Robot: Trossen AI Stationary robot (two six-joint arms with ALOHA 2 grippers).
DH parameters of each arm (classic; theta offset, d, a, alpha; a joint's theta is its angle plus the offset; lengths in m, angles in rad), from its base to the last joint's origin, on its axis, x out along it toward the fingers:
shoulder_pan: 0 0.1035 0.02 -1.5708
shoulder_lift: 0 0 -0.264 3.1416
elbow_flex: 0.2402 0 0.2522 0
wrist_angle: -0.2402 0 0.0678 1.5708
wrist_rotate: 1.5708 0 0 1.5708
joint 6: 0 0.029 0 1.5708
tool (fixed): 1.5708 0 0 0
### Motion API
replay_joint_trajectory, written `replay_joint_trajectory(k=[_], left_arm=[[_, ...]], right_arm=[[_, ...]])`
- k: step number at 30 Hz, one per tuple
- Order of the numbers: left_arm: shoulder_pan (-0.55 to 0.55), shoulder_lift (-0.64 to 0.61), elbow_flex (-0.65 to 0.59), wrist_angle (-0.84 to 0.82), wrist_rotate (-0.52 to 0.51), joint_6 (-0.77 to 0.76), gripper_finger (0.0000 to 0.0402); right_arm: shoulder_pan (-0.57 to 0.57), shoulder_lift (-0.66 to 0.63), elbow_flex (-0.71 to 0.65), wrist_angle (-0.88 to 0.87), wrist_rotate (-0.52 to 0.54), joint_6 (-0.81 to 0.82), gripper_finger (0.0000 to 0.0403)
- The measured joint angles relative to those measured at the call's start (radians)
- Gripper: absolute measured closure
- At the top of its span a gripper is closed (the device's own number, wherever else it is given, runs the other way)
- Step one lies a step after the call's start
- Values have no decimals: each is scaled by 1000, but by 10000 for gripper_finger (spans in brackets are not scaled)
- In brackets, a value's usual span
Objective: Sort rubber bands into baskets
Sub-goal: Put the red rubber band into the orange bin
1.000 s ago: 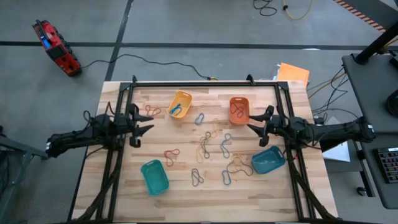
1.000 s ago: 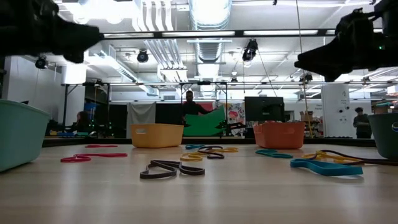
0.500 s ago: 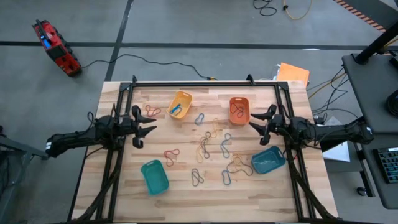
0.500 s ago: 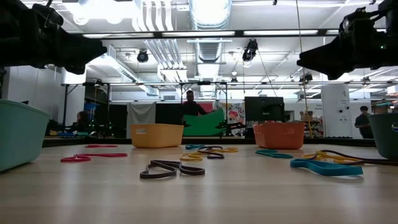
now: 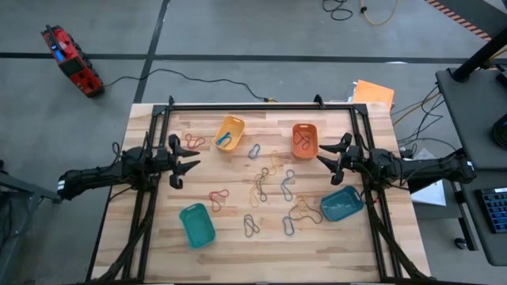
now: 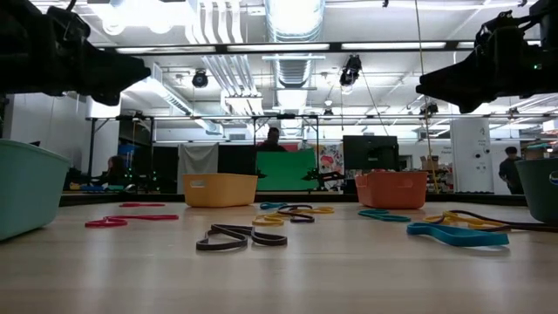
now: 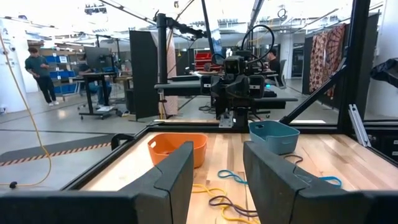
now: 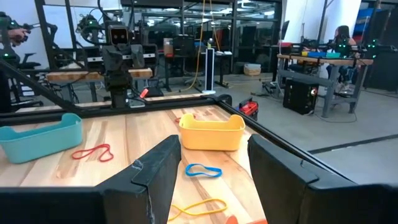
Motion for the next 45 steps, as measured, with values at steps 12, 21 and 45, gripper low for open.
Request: replay_joint_trajectory(k=[12,21,45], left_arm=[[0,24,0,0,0,0,277],[0,42,0,0,0,0,277],[0,72,0,0,1,0,277]], right_arm=[[0,0,0,0,0,0,220],[0,0,-1,0,0,0,220],[0,1,8,0,-1,0,220]])
